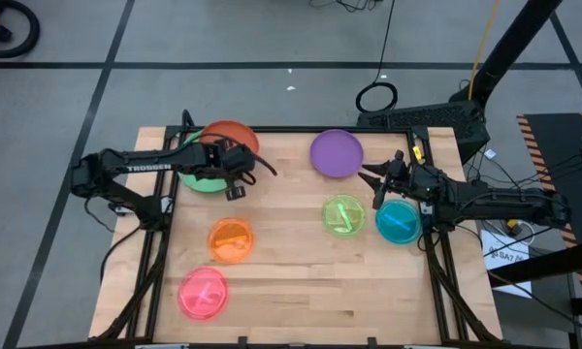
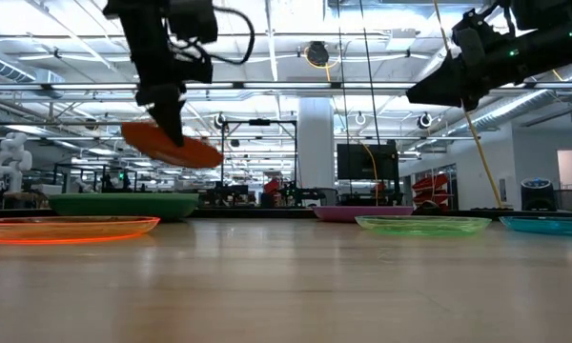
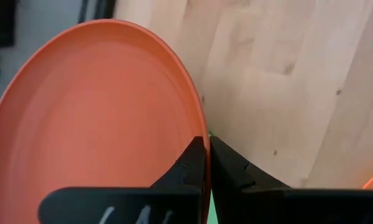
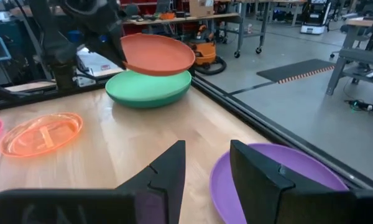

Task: Stack plastic plates
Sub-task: Stack the orange plate on top of the light green plate

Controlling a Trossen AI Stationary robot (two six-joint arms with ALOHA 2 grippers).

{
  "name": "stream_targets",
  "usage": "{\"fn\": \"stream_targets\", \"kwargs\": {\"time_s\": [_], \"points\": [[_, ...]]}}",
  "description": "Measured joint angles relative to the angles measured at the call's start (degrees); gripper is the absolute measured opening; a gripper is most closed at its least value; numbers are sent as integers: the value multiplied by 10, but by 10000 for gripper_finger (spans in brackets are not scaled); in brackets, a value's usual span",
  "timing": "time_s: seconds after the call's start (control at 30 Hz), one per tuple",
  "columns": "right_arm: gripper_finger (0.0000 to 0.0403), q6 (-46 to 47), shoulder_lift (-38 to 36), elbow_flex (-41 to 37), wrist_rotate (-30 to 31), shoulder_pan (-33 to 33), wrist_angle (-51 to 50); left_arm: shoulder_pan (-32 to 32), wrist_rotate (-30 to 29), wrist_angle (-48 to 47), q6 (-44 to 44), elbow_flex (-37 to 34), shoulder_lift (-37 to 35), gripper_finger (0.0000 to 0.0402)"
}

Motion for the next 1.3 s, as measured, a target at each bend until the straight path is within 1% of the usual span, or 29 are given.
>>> {"fn": "stream_targets", "kwargs": {"time_s": [0.07, 0.33, 0.47, 0.53, 0.57, 0.7, 0.8, 1.0, 1.13, 1.3], "points": [[118, 8, 0, 0, 0, 0, -5, 15, 9, 8, 3, -19, 0, 10], [118, 21, 0, 0, 0, 0, -11, 92, 10, 57, 22, -82, 0, 10], [118, 20, 0, 0, 0, 0, -11, 131, 10, 81, 18, -94, 0, 10], [118, 19, 0, 0, 0, 0, -11, 150, 12, 78, 5, -94, 0, 10], [118, 19, 0, 0, 0, 0, -11, 159, 17, 78, -5, -95, 0, 10], [118, 19, 0, 0, 0, 0, -10, 189, 79, 78, -65, -95, 0, 10], [118, 19, 0, 0, 0, 0, -11, 197, 88, 73, -92, -95, 0, 10], [118, 19, 0, 0, 0, 0, -11, 195, 88, 74, -95, -95, 0, 11], [118, 15, 0, 0, 0, 0, -11, 187, 88, 74, -99, -95, 0, 28], [118, 15, 0, 0, 0, 0, -11, 177, 88, 74, -99, -95, 0, 34]]}}
